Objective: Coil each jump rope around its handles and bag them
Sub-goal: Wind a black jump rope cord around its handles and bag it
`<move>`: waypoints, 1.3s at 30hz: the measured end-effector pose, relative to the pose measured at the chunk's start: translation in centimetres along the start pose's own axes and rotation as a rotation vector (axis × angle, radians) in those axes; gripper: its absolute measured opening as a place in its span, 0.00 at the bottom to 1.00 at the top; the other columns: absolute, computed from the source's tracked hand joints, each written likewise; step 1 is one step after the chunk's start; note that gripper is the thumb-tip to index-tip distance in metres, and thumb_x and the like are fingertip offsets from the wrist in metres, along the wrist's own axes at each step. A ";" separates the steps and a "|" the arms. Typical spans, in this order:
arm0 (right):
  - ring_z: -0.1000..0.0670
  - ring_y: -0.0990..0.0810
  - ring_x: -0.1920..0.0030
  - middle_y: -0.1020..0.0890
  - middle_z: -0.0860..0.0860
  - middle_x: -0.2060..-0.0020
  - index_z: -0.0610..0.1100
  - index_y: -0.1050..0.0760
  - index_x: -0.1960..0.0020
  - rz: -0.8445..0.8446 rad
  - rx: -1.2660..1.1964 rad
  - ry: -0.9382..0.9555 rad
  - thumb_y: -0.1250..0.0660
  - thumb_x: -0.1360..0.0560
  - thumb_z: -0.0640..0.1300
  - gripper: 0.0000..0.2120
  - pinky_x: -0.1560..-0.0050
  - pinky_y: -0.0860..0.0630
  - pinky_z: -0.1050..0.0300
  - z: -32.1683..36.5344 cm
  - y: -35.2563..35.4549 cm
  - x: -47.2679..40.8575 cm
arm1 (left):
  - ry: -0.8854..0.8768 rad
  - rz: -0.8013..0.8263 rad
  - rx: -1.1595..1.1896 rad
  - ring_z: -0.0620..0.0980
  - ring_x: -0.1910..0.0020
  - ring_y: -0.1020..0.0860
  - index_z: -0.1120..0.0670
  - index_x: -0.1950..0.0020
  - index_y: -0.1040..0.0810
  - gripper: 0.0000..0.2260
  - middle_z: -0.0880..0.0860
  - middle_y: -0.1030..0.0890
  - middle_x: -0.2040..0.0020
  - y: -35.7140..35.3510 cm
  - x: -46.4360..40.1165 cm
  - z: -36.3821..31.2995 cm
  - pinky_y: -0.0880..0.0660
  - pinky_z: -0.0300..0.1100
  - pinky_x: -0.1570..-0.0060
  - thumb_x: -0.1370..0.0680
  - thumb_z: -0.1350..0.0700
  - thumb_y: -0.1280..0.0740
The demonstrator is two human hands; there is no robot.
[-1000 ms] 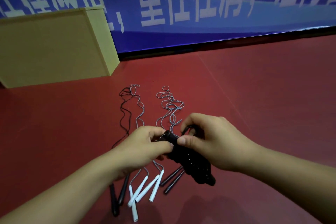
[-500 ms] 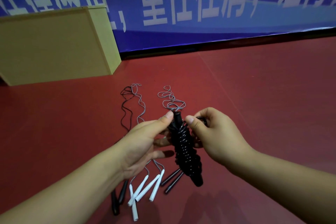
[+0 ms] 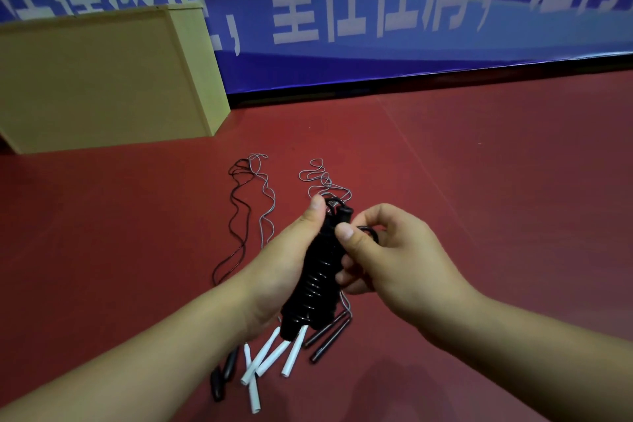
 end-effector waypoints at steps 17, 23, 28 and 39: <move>0.51 0.24 0.68 0.22 0.54 0.71 0.49 0.27 0.50 0.067 0.181 0.108 0.34 0.22 0.38 0.06 0.61 0.23 0.48 1.4 0.5 -1.3 | -0.189 -0.272 -0.704 0.53 0.60 0.21 0.50 0.54 0.22 0.20 0.50 0.19 0.61 3.0 1.9 -2.5 0.23 0.51 0.52 0.19 0.39 0.46; 0.53 0.23 0.69 0.19 0.49 0.70 0.44 0.20 0.56 0.006 0.147 0.127 0.28 0.26 0.41 0.02 0.65 0.24 0.59 2.0 1.8 -1.6 | -0.154 -0.230 -0.712 0.53 0.59 0.22 0.50 0.55 0.25 0.16 0.48 0.22 0.62 2.3 1.8 -2.0 0.23 0.57 0.49 0.19 0.42 0.47; 0.61 0.23 0.70 0.16 0.54 0.66 0.51 0.17 0.52 -0.021 0.220 0.163 0.30 0.25 0.43 0.05 0.65 0.25 0.68 2.1 1.6 -1.3 | -0.146 -0.205 -0.805 0.55 0.57 0.23 0.49 0.55 0.28 0.14 0.49 0.22 0.59 1.5 2.0 -2.0 0.25 0.52 0.52 0.20 0.43 0.47; 0.59 0.24 0.66 0.20 0.51 0.62 0.47 0.19 0.53 0.077 0.075 -0.050 0.31 0.23 0.46 0.04 0.64 0.23 0.63 -0.4 0.8 -1.6 | -0.200 -0.195 -1.002 0.51 0.61 0.27 0.52 0.55 0.32 0.13 0.49 0.25 0.61 0.6 2.8 -2.8 0.28 0.50 0.57 0.17 0.46 0.48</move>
Point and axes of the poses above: each hand's wrist, its own x-axis away from the middle knuckle, its own y-axis out of the back of the hand, z = x × y, the point moved 9 cm from there along -x, towards the middle knuckle
